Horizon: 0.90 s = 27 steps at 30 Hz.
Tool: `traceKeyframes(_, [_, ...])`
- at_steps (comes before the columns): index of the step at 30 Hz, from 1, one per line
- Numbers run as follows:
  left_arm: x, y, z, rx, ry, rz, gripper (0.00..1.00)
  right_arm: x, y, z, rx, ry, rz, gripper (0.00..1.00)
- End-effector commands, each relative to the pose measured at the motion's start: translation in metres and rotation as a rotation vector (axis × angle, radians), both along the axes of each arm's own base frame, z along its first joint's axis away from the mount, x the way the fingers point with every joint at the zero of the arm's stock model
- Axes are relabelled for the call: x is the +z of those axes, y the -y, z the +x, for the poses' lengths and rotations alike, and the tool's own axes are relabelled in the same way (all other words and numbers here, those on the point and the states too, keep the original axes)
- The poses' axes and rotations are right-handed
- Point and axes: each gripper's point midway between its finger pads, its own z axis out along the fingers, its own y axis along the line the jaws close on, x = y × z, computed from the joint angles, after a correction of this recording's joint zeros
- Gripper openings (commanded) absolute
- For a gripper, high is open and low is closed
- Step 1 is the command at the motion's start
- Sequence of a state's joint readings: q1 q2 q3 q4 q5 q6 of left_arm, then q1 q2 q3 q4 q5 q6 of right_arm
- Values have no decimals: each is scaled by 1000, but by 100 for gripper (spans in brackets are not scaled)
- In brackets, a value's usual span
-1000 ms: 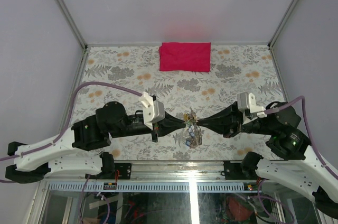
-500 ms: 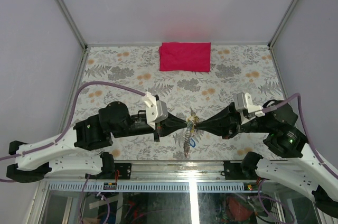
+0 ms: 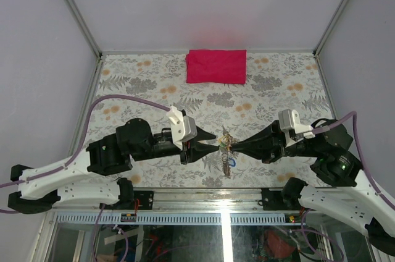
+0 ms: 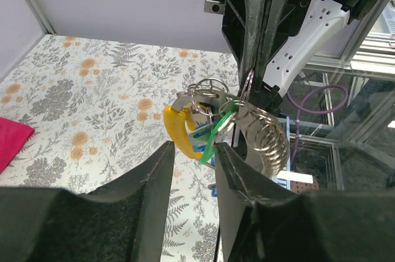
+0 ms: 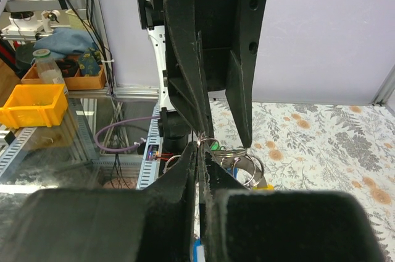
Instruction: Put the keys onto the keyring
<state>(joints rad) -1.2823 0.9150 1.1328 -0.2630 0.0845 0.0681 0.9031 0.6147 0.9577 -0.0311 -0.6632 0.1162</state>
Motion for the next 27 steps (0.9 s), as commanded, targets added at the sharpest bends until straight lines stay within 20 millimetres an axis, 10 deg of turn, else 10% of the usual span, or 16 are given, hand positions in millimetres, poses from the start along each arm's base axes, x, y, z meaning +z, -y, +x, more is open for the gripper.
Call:
traceKeyframes(1, [33, -12, 0, 15, 40, -95, 36, 34, 9, -2, -31, 77, 106, 0])
traceKeyframes(27, [48, 3, -29, -166, 57, -193, 23, 33, 11, -6, -19, 84, 135, 0])
